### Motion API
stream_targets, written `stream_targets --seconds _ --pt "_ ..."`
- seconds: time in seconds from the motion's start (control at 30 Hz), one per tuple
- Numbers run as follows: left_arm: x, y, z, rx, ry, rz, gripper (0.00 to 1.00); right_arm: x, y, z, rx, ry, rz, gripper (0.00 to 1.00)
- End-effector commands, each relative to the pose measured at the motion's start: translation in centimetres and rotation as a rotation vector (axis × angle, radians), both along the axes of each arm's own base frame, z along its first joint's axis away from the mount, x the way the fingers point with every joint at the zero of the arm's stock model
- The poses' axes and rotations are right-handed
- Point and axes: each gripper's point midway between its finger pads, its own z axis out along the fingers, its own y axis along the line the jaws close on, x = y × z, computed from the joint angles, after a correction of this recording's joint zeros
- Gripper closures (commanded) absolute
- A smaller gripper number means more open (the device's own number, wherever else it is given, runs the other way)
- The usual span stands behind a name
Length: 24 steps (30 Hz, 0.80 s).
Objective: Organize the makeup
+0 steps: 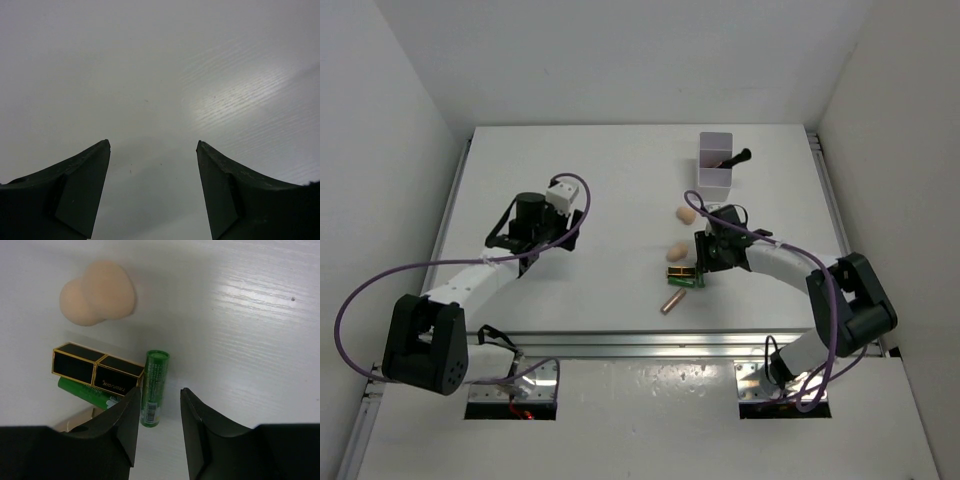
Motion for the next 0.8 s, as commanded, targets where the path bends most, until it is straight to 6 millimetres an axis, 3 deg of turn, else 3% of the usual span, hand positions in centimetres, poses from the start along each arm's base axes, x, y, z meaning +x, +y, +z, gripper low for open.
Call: stream_targets --seconds 0.0,0.17,0.63,0.77 --pt "0.1 0.3 1.0 -0.044 -0.065 0.047 0.24 0.1 0.5 -0.1 -0.003 0.002 -0.01 0.61" --pt "-0.2 0.0 0.8 -0.055 -0.072 0.03 0.24 -0.8 0.4 -0.9 -0.026 0.023 -0.002 0.61" --pt "0.0 0.2 1.4 -0.055 -0.092 0.038 0.23 1.6 -1.7 -2.6 -0.116 0.046 0.008 0.61" --pt "0.1 0.5 1.4 -0.055 -0.093 0.047 0.23 1.2 -1.6 -2.6 -0.123 0.088 0.055 0.68"
